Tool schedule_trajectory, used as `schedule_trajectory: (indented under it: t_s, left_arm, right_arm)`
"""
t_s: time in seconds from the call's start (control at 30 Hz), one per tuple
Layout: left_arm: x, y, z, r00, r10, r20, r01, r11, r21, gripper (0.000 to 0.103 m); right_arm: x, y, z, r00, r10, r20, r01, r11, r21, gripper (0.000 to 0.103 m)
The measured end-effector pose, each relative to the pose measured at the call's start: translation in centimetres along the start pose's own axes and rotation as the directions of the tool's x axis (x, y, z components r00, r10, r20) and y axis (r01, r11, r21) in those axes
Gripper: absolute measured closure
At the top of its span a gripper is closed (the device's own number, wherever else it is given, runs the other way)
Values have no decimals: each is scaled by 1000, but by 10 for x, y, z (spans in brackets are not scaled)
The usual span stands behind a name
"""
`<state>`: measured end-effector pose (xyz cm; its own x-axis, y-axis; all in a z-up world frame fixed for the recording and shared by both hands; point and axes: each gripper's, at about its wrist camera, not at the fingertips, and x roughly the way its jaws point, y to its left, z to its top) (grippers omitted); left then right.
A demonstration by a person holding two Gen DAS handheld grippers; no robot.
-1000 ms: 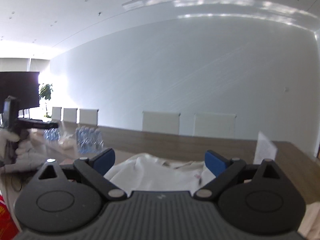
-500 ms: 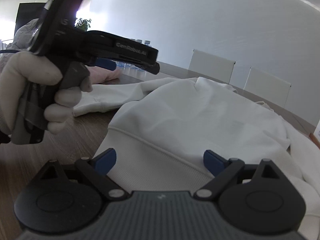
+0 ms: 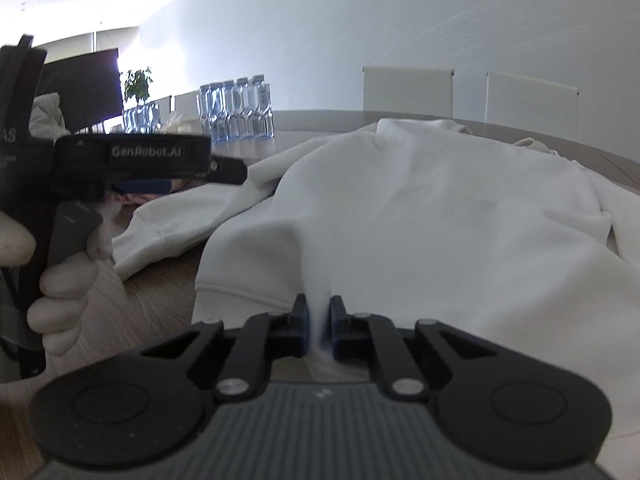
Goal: Fold clothes
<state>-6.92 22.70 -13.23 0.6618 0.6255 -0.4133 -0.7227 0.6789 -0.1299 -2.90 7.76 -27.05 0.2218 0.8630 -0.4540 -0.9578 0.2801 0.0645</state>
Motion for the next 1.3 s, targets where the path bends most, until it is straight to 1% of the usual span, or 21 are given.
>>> schedule_trajectory:
  t_s: [0.1,0.17,0.23,0.3,0.4,0.5,0.6,0.67,0.73,0.8,0.87,0.9,0.97,1.0,1.07,1.17,1.23,1.3]
  left_arm:
    - [-1,-6,-4,999,-32,-34,33,999,37,7]
    - [-4,-13,-8,997,-61,-50,65,995,80,7]
    - [-6,-21,-13,995,-85,-60,92,987,133,7]
    - [-8,-29,-18,992,-107,-70,119,975,186,7]
    - [-12,-41,-25,986,-140,-88,159,951,264,7]
    - [-15,-53,-33,979,-171,-109,198,919,340,7]
    - [-18,-64,-41,971,-199,-132,236,880,412,7]
    - [-17,-70,-46,970,-192,-150,240,866,438,7]
    - [-15,-72,-49,970,-175,-170,235,862,449,7]
    - [-12,-73,-51,970,-158,-184,227,861,455,7]
    - [-9,-72,-51,971,-141,-193,216,864,456,7]
    - [-8,-71,-50,971,-138,-197,214,869,446,7]
    - [-7,-68,-48,971,-131,-199,208,876,435,7]
    - [-6,-68,-48,972,-128,-198,204,878,432,7]
    - [-5,-66,-47,973,-121,-195,196,883,426,7]
    - [-3,-63,-45,975,-112,-192,184,890,418,7]
    - [-2,-61,-44,976,-105,-190,176,894,412,7]
    - [-1,-62,-44,974,-101,-202,178,896,406,7]
  right_arm:
    - [-28,-23,19,995,-48,92,46,999,25,93]
    - [-26,-44,30,984,-108,141,97,992,84,94]
    - [-23,-65,36,972,-170,161,147,978,147,94]
    - [-24,-94,42,969,-201,140,166,959,228,94]
    - [-17,-125,39,967,-230,108,187,932,312,94]
    - [-4,-133,30,968,-237,85,191,911,365,94]
    - [3,-141,27,968,-241,69,195,898,394,94]
    - [5,-141,26,966,-249,69,202,894,400,94]
    - [11,-140,26,963,-260,70,207,881,426,94]
    - [11,-136,36,966,-255,35,215,874,435,94]
    - [10,-133,47,973,-230,-23,216,869,445,93]
    - [6,-130,51,976,-209,-65,216,868,447,93]
    - [1,-124,62,976,-168,-141,214,871,442,93]
    - [-1,-122,68,975,-166,-149,216,872,439,93]
    - [-8,-118,73,975,-179,-128,218,871,440,93]
    - [-17,-119,65,980,-185,-79,199,841,502,93]
    - [-10,-124,56,981,-178,-75,190,819,542,93]
    - [-2,-128,50,983,-159,-95,185,807,561,93]
